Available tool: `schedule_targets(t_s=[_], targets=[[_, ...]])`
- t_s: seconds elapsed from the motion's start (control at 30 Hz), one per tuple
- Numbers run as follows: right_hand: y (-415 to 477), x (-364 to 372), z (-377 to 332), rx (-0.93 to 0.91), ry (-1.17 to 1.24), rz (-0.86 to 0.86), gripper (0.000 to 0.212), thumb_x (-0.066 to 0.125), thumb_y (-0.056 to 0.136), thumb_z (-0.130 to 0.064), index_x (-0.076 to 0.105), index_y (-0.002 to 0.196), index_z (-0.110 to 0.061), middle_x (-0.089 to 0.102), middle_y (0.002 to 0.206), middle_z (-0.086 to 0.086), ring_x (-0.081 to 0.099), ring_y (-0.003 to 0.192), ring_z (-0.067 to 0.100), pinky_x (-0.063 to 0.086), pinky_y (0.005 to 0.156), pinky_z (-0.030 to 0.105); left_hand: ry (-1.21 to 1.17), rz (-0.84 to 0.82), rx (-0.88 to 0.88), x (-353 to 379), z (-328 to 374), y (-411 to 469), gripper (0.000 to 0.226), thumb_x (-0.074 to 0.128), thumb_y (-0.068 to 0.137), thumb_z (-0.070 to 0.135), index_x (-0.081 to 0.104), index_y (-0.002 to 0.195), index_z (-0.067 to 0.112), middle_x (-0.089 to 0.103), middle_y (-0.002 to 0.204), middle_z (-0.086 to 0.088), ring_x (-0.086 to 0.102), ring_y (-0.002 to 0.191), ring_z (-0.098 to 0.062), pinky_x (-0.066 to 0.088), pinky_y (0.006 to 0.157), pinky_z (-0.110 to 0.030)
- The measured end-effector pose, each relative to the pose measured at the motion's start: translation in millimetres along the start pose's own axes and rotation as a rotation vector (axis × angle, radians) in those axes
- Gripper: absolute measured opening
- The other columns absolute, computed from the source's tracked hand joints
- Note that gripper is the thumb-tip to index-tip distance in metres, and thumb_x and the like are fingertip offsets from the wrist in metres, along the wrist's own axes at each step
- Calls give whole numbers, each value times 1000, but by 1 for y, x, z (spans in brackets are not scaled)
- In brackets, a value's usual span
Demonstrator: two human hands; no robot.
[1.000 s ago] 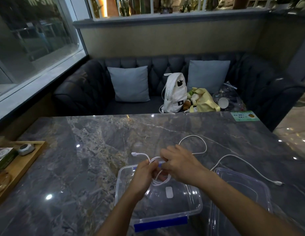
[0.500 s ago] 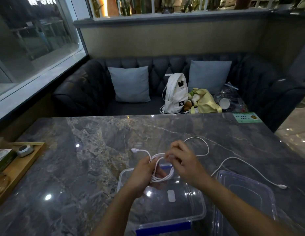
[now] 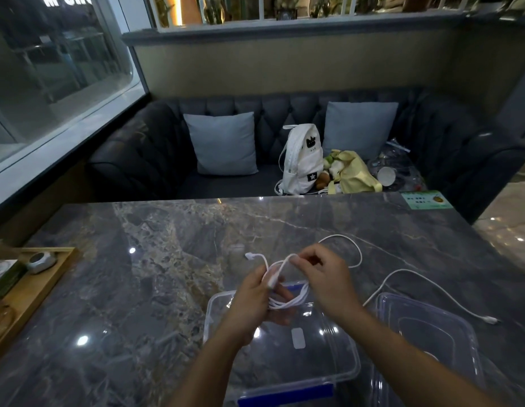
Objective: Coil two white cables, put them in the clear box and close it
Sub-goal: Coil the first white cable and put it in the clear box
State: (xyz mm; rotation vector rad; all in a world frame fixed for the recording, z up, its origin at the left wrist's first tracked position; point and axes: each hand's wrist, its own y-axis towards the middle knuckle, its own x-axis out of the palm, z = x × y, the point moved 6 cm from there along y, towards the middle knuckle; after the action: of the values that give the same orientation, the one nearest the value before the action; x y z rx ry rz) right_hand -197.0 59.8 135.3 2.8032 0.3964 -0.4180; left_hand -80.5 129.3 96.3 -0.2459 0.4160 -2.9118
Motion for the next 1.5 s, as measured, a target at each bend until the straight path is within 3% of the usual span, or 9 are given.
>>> schedule_targets(t_s=[0.3,0.5,0.63,0.77,0.87,1.03,1.2,1.33,1.5], targets=[[0,14,26,442,330,-55,12,74,74,-15,64,69,-17,69,62,0,62,59,15,45,54,28,322,145,235,-9,4,-4,27,45,96,30,61,74,25,54,51,7,55,45,-5,51,42,-25],[-3,17,23,370,205,-43,11,72,77,-16,65,68,-17,70,63,-1,65,56,6,43,48,21,459,420,373,-23,12,-10,12,56,89,32,54,78,32,58,61,5,57,57,-11,46,53,-19],[-5,19,16,316,163,-9,16,65,83,-16,60,68,-17,67,66,3,64,56,8,45,50,23,374,503,378,-24,15,-14,18,53,92,24,55,74,27,64,66,-2,64,65,-23,53,62,-36],[-7,19,9,287,127,52,21,58,87,-14,54,67,-15,60,60,4,56,42,9,43,47,26,136,587,275,-29,8,-10,9,46,95,20,49,87,16,68,69,-8,66,54,-10,49,50,-17],[-9,19,6,296,147,72,18,58,87,-12,54,69,-14,60,60,6,56,41,8,45,48,26,5,588,265,-31,6,-8,13,50,94,14,41,103,16,68,67,-10,67,53,-12,51,49,-20],[-14,16,-3,227,185,93,17,61,84,-7,56,69,-11,58,57,5,56,46,12,52,51,31,162,538,282,-28,12,-7,13,49,93,9,61,96,13,67,70,-7,66,58,-16,52,54,-22],[-16,10,-7,161,196,86,23,60,85,-5,54,67,-18,58,55,4,57,45,13,51,47,28,405,308,179,-14,10,-4,32,45,95,14,66,84,-6,67,81,-29,65,76,-37,55,75,-50],[-14,3,-8,136,152,93,21,61,85,-11,55,67,-20,62,62,8,61,57,23,53,57,39,547,179,281,9,22,-14,30,57,89,32,68,61,37,65,54,14,58,53,3,44,54,-12],[-16,-1,-4,147,106,100,19,61,85,-12,56,67,-16,60,63,8,59,61,29,52,62,44,791,207,282,13,25,-11,30,64,83,34,49,58,27,48,50,10,47,47,-2,35,47,-13]])
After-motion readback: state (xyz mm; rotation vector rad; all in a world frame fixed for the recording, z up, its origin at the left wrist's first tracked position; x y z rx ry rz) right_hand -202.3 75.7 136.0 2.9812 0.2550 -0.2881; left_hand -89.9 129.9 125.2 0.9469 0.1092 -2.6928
